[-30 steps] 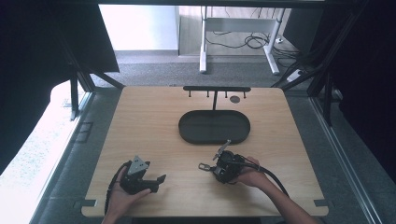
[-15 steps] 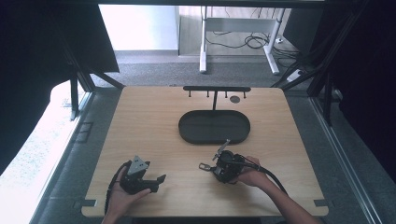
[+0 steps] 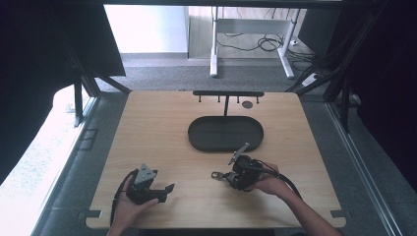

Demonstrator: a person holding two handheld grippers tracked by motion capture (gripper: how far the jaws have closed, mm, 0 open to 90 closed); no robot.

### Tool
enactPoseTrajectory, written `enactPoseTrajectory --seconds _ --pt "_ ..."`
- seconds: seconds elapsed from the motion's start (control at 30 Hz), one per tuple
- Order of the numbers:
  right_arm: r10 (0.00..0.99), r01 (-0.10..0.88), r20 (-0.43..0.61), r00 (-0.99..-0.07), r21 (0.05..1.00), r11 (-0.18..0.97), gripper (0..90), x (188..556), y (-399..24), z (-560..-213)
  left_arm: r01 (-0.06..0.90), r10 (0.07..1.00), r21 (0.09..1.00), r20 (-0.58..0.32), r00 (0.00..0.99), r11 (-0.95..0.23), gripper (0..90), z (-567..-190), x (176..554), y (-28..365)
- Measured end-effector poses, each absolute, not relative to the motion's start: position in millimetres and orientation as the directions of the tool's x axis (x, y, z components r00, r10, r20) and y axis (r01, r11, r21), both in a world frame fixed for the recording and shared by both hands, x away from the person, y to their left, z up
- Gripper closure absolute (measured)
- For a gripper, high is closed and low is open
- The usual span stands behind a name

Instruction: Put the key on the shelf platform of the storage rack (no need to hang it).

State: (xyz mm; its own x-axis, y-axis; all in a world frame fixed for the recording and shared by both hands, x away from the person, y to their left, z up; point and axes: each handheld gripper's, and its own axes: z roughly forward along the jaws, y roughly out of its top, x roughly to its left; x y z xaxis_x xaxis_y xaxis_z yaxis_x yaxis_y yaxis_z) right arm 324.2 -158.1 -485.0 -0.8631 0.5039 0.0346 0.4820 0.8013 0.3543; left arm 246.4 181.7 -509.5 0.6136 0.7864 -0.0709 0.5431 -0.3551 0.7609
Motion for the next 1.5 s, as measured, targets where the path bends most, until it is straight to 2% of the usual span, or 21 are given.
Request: enactPoseTrajectory --seconds 0.7,1.03,1.13,1.5 --pt "0.498 0.451 0.014 -0.867 0.446 0.773 49.0 323 -167 -445 0.543 0.787 0.763 -0.075 0.612 -0.35 19.0 -509 246 183" --pt "0.502 0.445 0.003 -0.865 0.467 0.764 49.0 325 -169 -435 0.545 0.785 0.762 -0.078 0.614 -0.351 19.0 -510 246 182" --pt "0.505 0.446 -0.002 -0.863 0.467 0.763 49.0 326 -168 -432 0.546 0.777 0.767 -0.102 0.622 -0.336 19.0 -509 246 183" --pt "0.507 0.441 -0.008 -0.862 0.482 0.757 49.0 332 -165 -424 0.547 0.78 0.763 -0.092 0.618 -0.344 19.1 -509 246 183"
